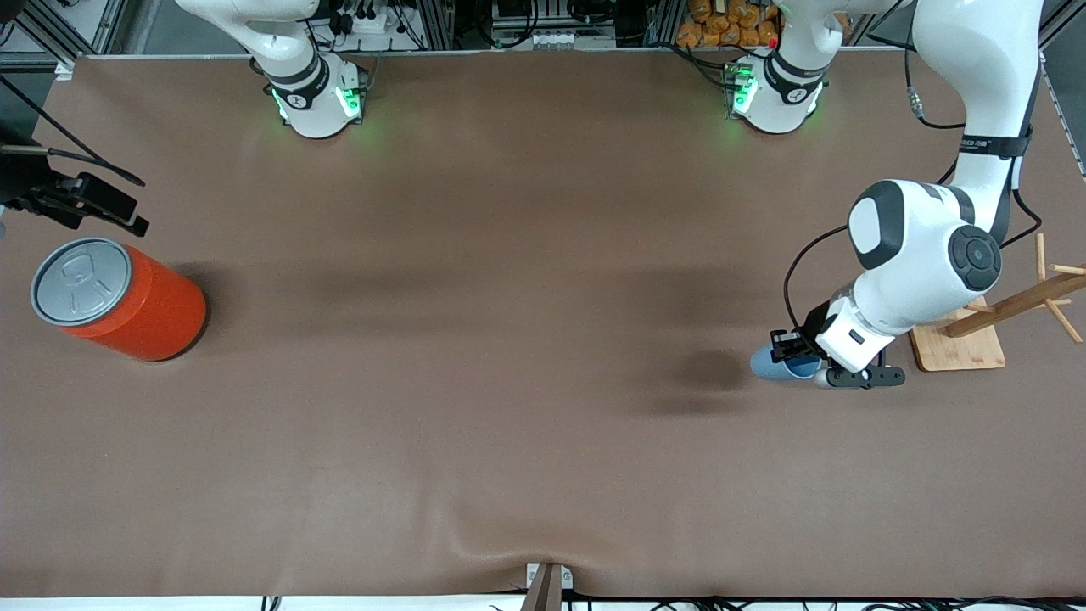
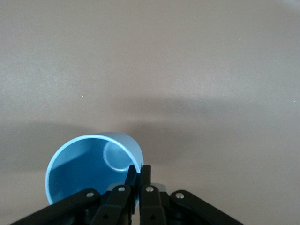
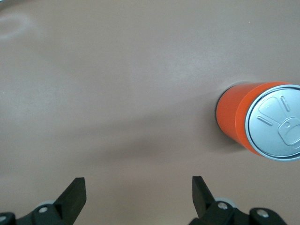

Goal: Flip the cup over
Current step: 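Set the cup upright on its base with the left gripper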

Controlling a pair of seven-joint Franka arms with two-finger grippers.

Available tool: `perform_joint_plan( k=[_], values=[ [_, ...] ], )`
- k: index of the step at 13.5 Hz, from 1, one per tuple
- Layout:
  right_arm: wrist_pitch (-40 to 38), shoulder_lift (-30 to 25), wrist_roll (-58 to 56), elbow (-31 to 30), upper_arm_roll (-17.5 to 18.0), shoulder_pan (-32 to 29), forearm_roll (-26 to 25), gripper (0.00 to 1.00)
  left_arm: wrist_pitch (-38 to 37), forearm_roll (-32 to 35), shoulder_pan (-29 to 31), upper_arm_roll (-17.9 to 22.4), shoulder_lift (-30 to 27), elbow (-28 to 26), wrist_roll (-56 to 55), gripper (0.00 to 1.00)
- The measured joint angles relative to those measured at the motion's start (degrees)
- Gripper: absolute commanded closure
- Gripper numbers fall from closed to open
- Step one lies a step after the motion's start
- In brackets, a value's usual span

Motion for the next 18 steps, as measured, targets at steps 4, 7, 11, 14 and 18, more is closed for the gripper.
perform_joint_plan(
  k=[4, 7, 11, 14, 18],
  values=[
    [0.5, 0.0, 0.0, 0.0, 0.0, 0.3, 0.0, 0.0, 0.0, 0.0, 0.0, 0.0, 0.3, 0.0, 0.0, 1.0],
    [0.8, 0.0, 0.0, 0.0, 0.0, 0.6, -0.2, 0.0, -1.4, 13.6, 3.6, -2.3, 0.4, -2.6, -6.6, 1.0],
    [0.7, 0.0, 0.0, 0.0, 0.0, 0.8, -2.8, 0.0, -1.4, 17.4, 6.7, -3.6, 0.4, -4.8, -7.5, 1.0],
    [-0.2, 0.0, 0.0, 0.0, 0.0, 0.9, -4.3, 0.0, -1.4, 17.4, 6.7, -4.0, 0.4, -4.9, -7.5, 1.0],
    [-1.7, 0.0, 0.0, 0.3, 0.0, 2.5, -6.8, 0.0, -1.4, 17.4, 6.8, -4.0, 1.0, -5.3, -7.6, 0.05]
  ],
)
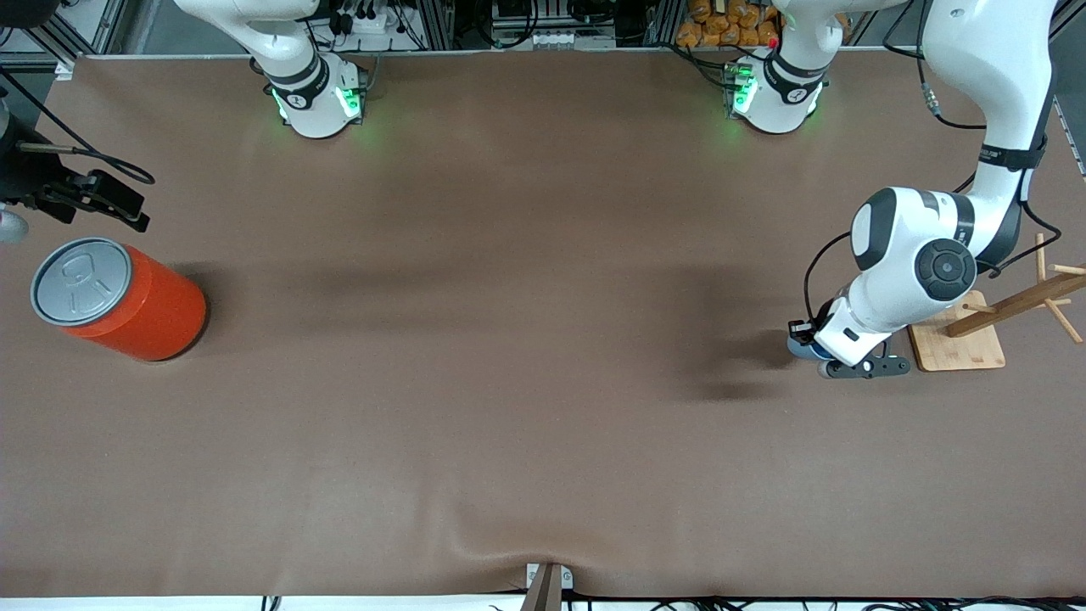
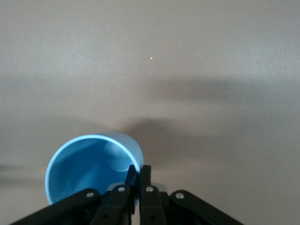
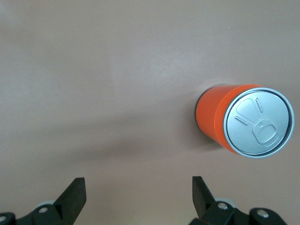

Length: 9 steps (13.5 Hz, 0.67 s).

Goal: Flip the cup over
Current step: 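Set the cup upright on its base with the left gripper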

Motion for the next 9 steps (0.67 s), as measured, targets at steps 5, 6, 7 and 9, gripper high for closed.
perform_joint_plan(
  k=[5, 6, 7, 9],
  values=[
    [-0.9, 0.0, 0.1, 0.5, -0.5, 0.0, -0.3, 0.0, 0.0, 0.0, 0.5, 0.0, 0.1, 0.1, -0.1, 0.0],
    [-0.9, 0.0, 0.1, 0.6, -0.6, -0.1, -0.3, 0.0, 0.0, 0.0, 0.5, 0.0, 0.1, 0.2, -0.4, 0.0],
    [-0.9, 0.0, 0.1, 0.7, -0.7, -0.1, -0.3, 0.0, -0.5, 0.0, 0.5, 0.0, -0.1, 0.6, -0.8, 0.0],
    [-0.9, 0.0, 0.1, 0.7, -0.7, -0.1, -0.3, 0.0, -2.3, 0.0, 0.5, 0.0, -1.3, 1.4, -0.9, 0.0]
  ],
)
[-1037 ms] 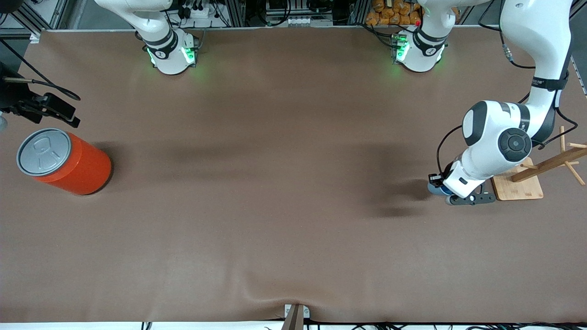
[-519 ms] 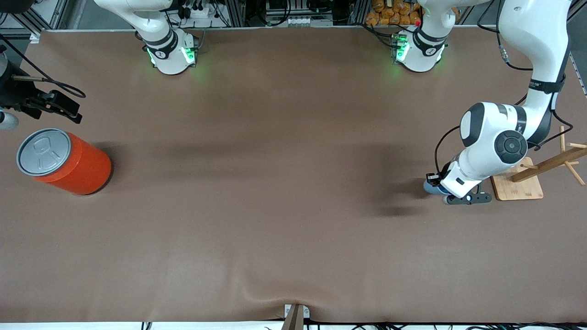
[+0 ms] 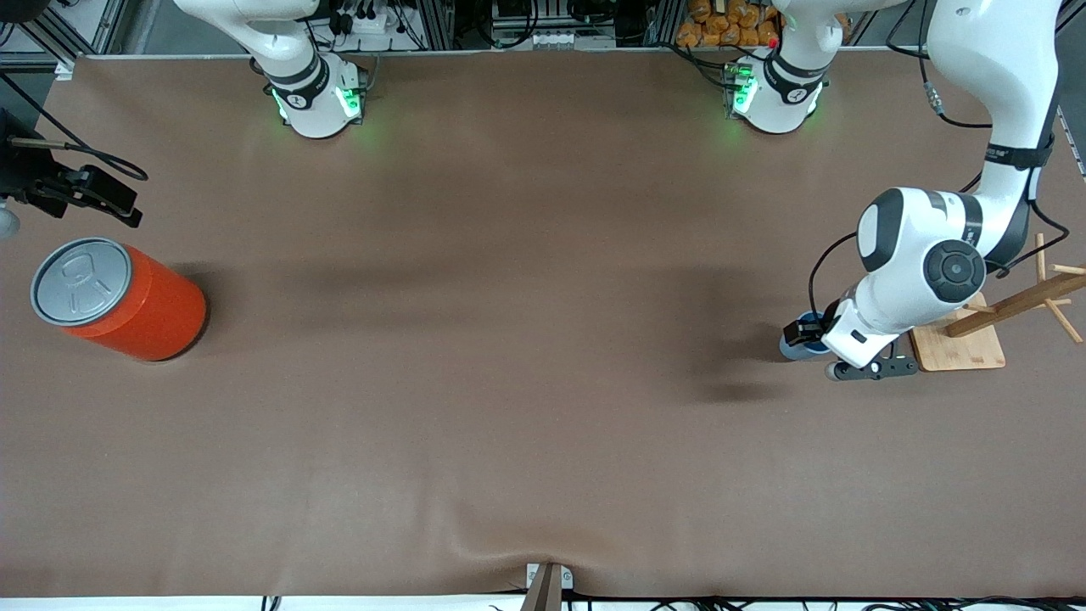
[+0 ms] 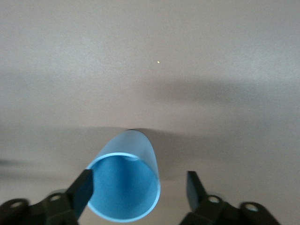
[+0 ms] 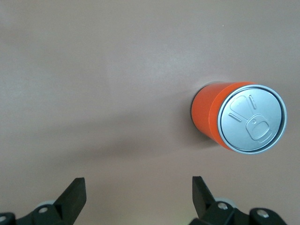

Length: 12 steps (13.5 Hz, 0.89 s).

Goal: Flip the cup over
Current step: 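Set the cup upright on its base with the left gripper, then open the left gripper and lift it away from the cup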

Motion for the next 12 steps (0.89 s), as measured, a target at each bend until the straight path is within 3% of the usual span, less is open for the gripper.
perform_joint_plan(
  k=[6, 12],
  values=[
    [-0.2, 0.0, 0.0, 0.0, 0.0, 0.0, 0.0, 0.0, -10.2, 0.1, -0.1, -0.3, -5.5, 4.9, 0.0, 0.0],
    [-1.1, 0.1, 0.0, 0.0, 0.0, 0.0, 0.0, 0.0, -32.0, 0.6, 0.3, 0.3, -8.7, 22.4, -0.1, 0.0]
  ],
)
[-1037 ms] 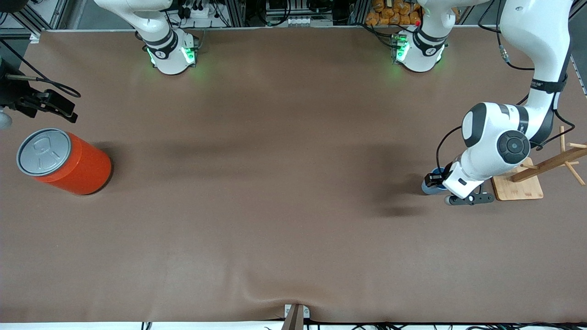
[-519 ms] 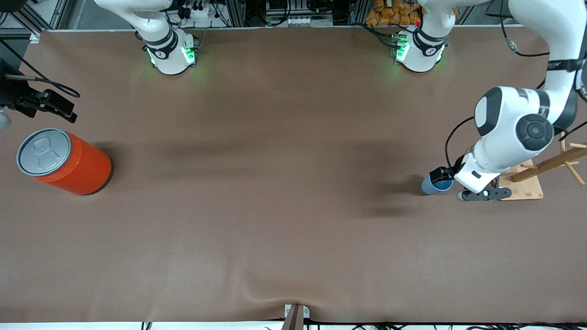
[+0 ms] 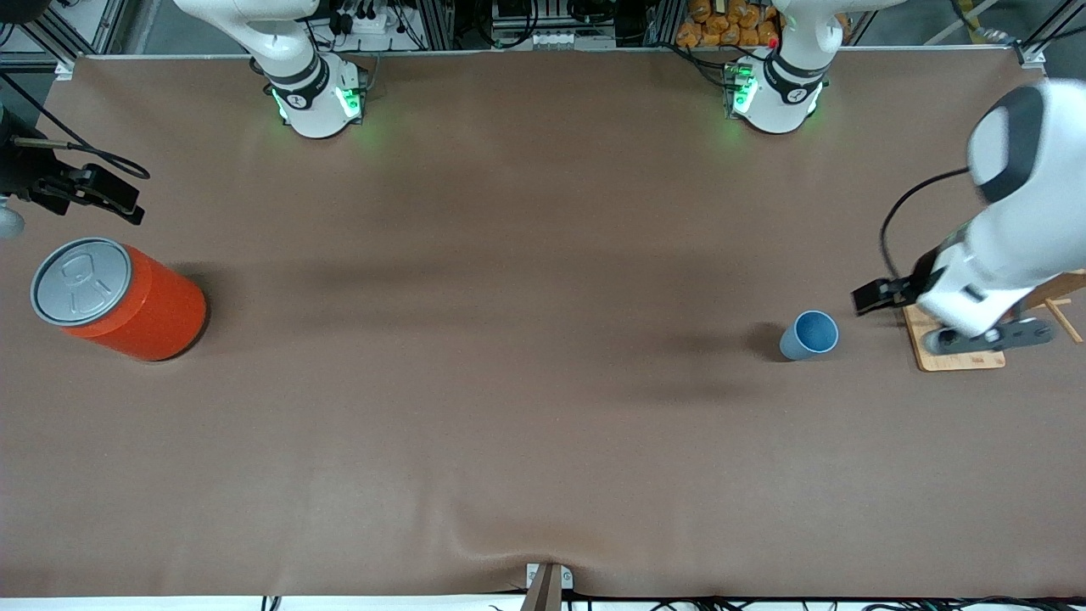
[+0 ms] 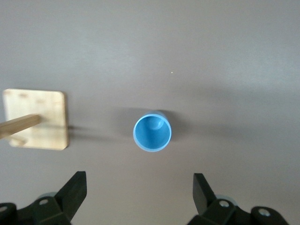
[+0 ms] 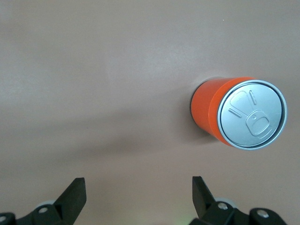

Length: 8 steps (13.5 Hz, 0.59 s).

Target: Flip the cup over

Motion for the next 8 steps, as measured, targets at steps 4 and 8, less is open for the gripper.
perform_joint_plan(
  k=[4, 8],
  values=[
    [0.0, 0.0, 0.0, 0.0, 0.0, 0.0, 0.0, 0.0, -7.4, 0.0, -0.2, -0.7, -2.0, 6.4, 0.0, 0.0],
    [0.0, 0.0, 0.0, 0.0, 0.0, 0.0, 0.0, 0.0, -7.8, 0.0, -0.3, -3.5, -4.6, 6.8, -0.5, 0.0]
  ],
)
